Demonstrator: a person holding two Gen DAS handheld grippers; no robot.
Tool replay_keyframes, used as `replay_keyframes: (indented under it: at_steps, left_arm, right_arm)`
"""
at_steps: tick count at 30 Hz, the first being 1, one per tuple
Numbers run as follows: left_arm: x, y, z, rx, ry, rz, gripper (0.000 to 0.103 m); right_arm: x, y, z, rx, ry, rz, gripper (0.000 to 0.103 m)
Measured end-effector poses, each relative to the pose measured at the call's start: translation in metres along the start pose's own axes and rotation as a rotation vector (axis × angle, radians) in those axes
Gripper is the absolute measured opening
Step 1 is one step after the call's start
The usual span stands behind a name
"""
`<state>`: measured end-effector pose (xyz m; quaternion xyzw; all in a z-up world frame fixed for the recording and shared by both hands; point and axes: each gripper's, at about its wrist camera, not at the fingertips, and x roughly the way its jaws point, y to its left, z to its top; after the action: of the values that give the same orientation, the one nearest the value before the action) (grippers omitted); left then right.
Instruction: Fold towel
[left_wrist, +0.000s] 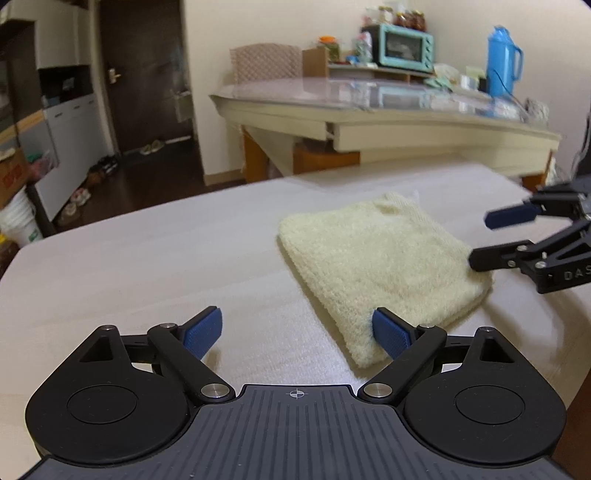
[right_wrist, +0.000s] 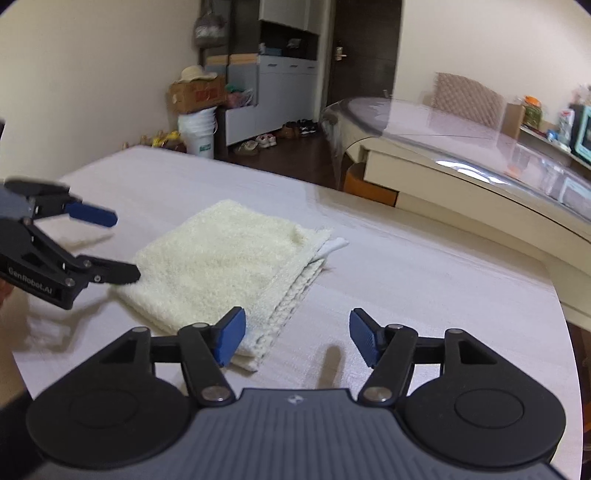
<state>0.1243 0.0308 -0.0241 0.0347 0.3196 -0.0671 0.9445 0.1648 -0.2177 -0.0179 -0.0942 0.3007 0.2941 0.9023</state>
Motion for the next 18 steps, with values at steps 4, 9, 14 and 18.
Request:
replay_keyframes:
  at_steps: [4,9,14,18]
  left_arm:
    - [-0.017,0.002,-0.001,-0.029,-0.018,0.009,0.095]
    - [-0.045,-0.008,-0.015,-0.04,-0.039,0.038,0.103]
    - [-0.067,-0.017,-0.031,-0.064,-0.03,0.041,0.103]
    - [-0.078,-0.018,-0.04,-0.1,-0.01,0.052,0.103]
  right_arm:
    - [-0.027,0.001,-0.005,0.096,-0.037,0.028,0.081]
    - [-0.056,0.017,-0.023,0.181,-0.051,0.03,0.102]
    - [-0.074,0.031,-0.04,0.248,-0.049,0.025,0.103]
    - [-0.086,0.039,-0.048,0.276,-0.044,0.014,0.103]
